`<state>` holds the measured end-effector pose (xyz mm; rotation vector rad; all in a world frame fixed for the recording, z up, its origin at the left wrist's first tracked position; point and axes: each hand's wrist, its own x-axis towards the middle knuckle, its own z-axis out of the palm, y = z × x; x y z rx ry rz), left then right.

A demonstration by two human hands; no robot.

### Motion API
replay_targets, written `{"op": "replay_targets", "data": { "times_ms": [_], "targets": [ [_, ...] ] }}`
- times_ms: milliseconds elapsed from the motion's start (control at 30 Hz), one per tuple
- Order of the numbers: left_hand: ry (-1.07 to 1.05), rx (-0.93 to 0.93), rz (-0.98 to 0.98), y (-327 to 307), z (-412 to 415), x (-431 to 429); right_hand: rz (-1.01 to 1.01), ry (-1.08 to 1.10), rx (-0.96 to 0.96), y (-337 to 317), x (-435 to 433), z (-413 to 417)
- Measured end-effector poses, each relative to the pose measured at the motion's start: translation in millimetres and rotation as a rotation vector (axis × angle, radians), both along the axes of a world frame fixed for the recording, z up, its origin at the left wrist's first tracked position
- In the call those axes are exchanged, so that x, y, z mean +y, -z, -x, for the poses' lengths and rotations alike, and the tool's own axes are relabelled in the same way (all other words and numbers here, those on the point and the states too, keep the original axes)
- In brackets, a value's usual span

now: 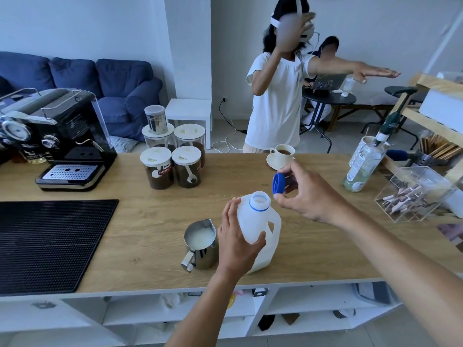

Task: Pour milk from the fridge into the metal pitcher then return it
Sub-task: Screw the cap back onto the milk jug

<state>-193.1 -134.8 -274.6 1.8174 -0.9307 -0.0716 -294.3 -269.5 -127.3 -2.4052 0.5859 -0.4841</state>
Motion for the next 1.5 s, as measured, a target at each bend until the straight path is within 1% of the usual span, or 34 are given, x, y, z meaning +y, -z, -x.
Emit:
{"op": "replay_targets", "data": {
  "times_ms": [133,300,700,900,1067,1167,1233,1300,1400,1500],
  "targets": [
    [-0.012,-0.007,0.004,0.8,-0.6,-1.5,0.064,-0.082,0.113,-0.1,-3.5,-0.6],
    [-0.019,-0.020,0.005,1.7,-0.3,-1.1,0.153,-0.127,0.224,6.0,2.3,-12.8],
    [-0.007,-0.012,-0.029,4.1,-1.9,-1.7,0.150,-0.201,0.416,1.8,0.8,-26.7],
    [-0.007,-0.023,-0.024,3.2,-1.6,-0.9,0.202,-0.222,0.489,-2.1,6.1,-29.7],
    [-0.006,-0.018,-0.028,2.9,-1.1,-0.1,0.192,-0.172,0.477,-5.3,10.5,-29.5],
    [0.005,-0.011,-0.027,1.6,-1.6,0.6,0.287,-0.115,0.486,-9.1,13.9,-29.9],
    [0.008,-0.014,-0.025,1.6,-1.9,1.5,0.335,-0.113,0.496,-10.2,16.2,-31.2],
    [0.007,-0.015,-0.024,1.5,-1.2,2.0,0.327,-0.145,0.474,-7.3,15.9,-31.0],
    [0.007,-0.018,-0.028,0.6,-0.5,1.6,0.239,-0.241,0.443,-1.1,11.6,-26.5],
    [0.008,-0.017,-0.026,0.7,-1.5,0.5,0.204,-0.294,0.457,-1.9,10.2,-23.5]
  ]
}}
